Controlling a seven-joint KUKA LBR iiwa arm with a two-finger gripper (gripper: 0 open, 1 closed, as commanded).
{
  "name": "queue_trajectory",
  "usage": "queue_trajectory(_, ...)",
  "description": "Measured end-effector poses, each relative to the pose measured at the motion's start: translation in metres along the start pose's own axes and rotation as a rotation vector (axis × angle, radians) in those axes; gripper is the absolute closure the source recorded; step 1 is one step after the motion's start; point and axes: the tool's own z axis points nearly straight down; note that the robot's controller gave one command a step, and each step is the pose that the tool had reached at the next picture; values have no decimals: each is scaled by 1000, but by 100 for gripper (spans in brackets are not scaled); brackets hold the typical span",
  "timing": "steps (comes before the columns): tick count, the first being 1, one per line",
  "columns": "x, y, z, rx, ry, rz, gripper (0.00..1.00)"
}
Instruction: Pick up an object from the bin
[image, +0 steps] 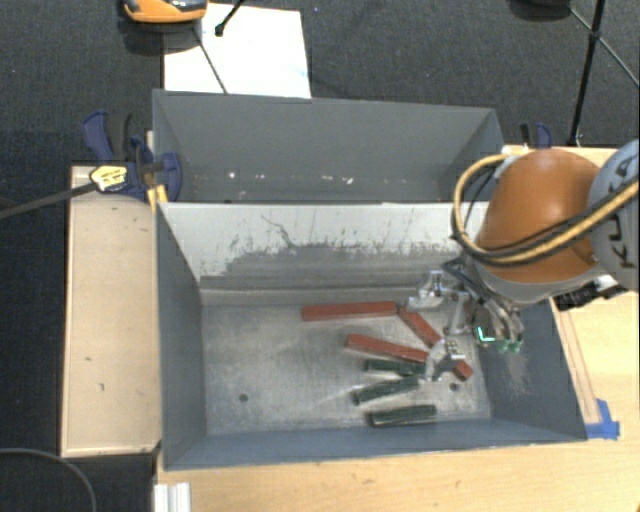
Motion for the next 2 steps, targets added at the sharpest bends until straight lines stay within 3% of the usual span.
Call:
queue_trajectory(1, -2, 0, -3, 0, -7, -1, 0)
queue_trajectory(2, 7, 0, 45, 0, -13, 59, 0)
